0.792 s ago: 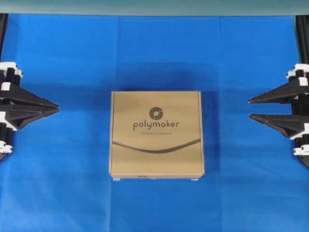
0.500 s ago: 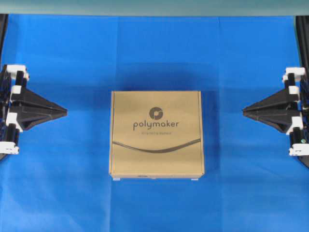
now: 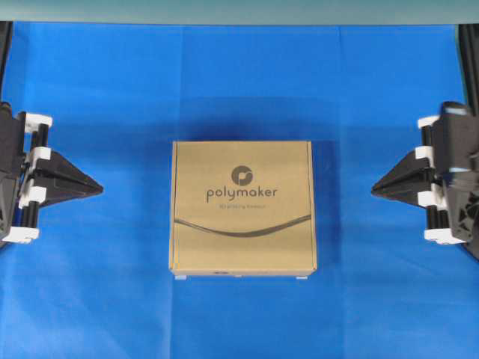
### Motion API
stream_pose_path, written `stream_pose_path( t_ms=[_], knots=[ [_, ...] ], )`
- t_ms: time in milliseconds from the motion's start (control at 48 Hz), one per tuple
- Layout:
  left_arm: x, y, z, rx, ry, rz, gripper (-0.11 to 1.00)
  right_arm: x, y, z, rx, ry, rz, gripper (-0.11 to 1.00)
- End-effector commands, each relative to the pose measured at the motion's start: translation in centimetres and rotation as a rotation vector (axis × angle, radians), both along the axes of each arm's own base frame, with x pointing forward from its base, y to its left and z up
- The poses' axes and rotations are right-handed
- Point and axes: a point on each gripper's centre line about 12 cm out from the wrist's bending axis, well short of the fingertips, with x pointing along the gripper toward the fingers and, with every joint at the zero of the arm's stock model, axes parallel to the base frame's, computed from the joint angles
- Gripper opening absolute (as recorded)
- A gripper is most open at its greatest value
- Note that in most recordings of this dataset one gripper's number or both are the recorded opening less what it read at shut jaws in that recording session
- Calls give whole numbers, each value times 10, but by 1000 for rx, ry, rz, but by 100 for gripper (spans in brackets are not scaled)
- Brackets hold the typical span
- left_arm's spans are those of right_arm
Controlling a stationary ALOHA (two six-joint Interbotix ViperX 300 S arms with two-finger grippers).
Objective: Lift up the cardboard box by clamping it between your arms.
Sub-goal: 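Raise both grippers and swing them inward toward the box sides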
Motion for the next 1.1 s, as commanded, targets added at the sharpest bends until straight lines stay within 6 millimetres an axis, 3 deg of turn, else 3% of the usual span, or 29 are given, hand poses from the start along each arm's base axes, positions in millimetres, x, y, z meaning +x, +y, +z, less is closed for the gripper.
stream_pose_path(
  t_ms=[0,208,271,354,542,625,1083],
  knots=[
    [4,1,6,0,5,4,-1,4,-4,1,2,40,-19,-1],
    [10,1,-10,0,107,5,0,8,-10,-10,5,133,-44,6],
    [12,1,-13,-2,124,7,5,7,-11,-15,7,172,-47,11],
    [15,3,-18,-13,147,20,24,6,-12,-22,8,213,-47,28],
    [22,3,-35,-17,214,24,78,0,-11,-46,12,313,-46,81],
    [25,4,-44,-16,250,27,87,-3,-11,-56,13,346,-46,97],
    [44,16,-83,-27,347,72,84,5,-13,-98,0,358,-44,99]
  ],
)
